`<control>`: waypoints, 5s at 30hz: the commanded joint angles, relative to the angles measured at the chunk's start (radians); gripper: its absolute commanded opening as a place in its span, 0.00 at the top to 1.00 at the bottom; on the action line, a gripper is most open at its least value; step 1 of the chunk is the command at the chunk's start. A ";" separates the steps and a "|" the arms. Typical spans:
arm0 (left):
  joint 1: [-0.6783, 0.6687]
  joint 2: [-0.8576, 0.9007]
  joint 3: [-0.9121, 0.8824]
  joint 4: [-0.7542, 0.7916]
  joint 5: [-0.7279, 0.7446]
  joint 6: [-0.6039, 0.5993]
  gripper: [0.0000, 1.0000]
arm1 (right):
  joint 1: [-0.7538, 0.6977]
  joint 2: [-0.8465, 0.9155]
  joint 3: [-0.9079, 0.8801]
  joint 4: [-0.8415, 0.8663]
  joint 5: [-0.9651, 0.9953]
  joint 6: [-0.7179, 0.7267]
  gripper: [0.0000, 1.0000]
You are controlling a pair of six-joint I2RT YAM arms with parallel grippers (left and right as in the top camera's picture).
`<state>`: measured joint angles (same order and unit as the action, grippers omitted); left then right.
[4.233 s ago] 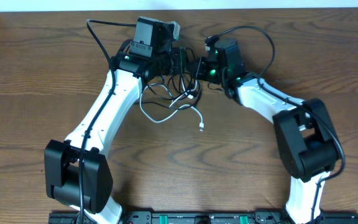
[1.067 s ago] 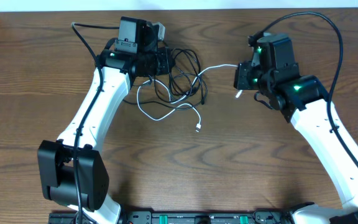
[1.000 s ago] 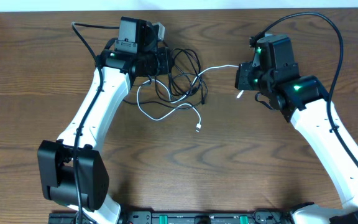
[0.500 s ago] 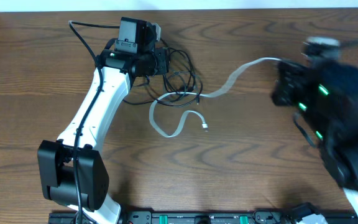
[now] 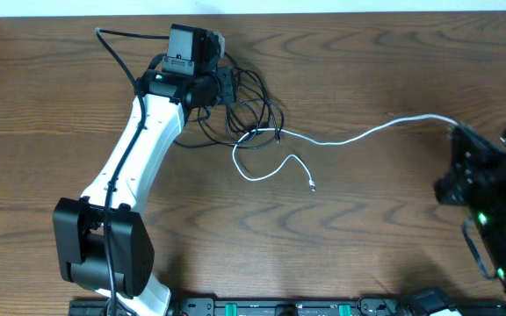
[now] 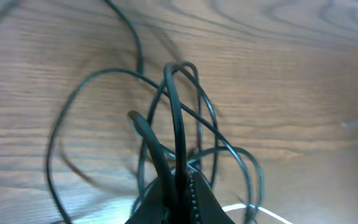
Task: Untangle cables
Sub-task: 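Pull the right gripper far rightward, drawing the white cable out, then return the right gripper toward center and lay the white cable down, then move the right gripper to the white cable loop and grasp it, then pull the white cable rightward out of the black bundle with the right gripper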
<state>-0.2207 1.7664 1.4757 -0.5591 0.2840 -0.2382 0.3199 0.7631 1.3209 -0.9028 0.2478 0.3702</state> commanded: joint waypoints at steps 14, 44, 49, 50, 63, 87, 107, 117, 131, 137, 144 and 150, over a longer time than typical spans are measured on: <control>0.198 0.007 0.001 0.172 -0.151 -0.078 0.93 | -0.011 -0.039 0.088 -0.175 0.013 0.018 0.99; 0.309 0.027 0.001 0.211 -0.067 -0.116 0.93 | 0.234 0.364 0.087 -0.008 -0.281 -0.075 0.99; 0.309 0.027 0.001 0.193 -0.043 -0.115 0.93 | 0.314 0.468 0.087 0.062 -0.085 -0.056 0.99; 0.309 0.027 0.001 0.193 -0.031 -0.115 0.93 | 0.314 0.489 0.087 0.071 -0.065 -0.056 0.99; 0.288 0.027 0.001 0.155 0.024 -0.102 0.93 | 0.132 0.972 0.087 0.154 -0.007 -0.082 0.96; 0.212 -0.144 0.002 0.188 0.339 -0.171 0.93 | 0.068 1.072 0.112 0.534 -0.639 -0.489 0.01; 0.212 -0.257 0.002 0.172 0.499 -0.278 0.93 | 0.126 1.111 0.109 0.617 -0.755 -0.667 0.15; 0.212 -0.257 0.002 0.175 0.563 -0.303 0.93 | 0.136 1.216 0.109 0.769 -0.756 -0.662 0.25; 0.212 -0.257 0.002 0.175 0.568 -0.309 0.93 | 0.166 1.261 0.109 0.883 -0.662 -0.536 0.91; 0.212 -0.257 0.002 0.175 0.514 -0.298 0.93 | 0.119 1.261 0.109 0.748 -0.429 -0.381 0.99; 0.212 -0.257 0.002 0.171 0.413 -0.271 0.93 | -0.026 1.262 0.108 0.593 -0.340 -0.247 0.99; 0.219 -0.257 0.002 0.158 0.304 -0.249 0.93 | -0.131 1.262 0.108 0.464 -0.180 -0.178 0.99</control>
<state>-0.0124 1.5127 1.4757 -0.3939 0.6807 -0.5217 0.2287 2.0186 1.4132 -0.3973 -0.0711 0.1169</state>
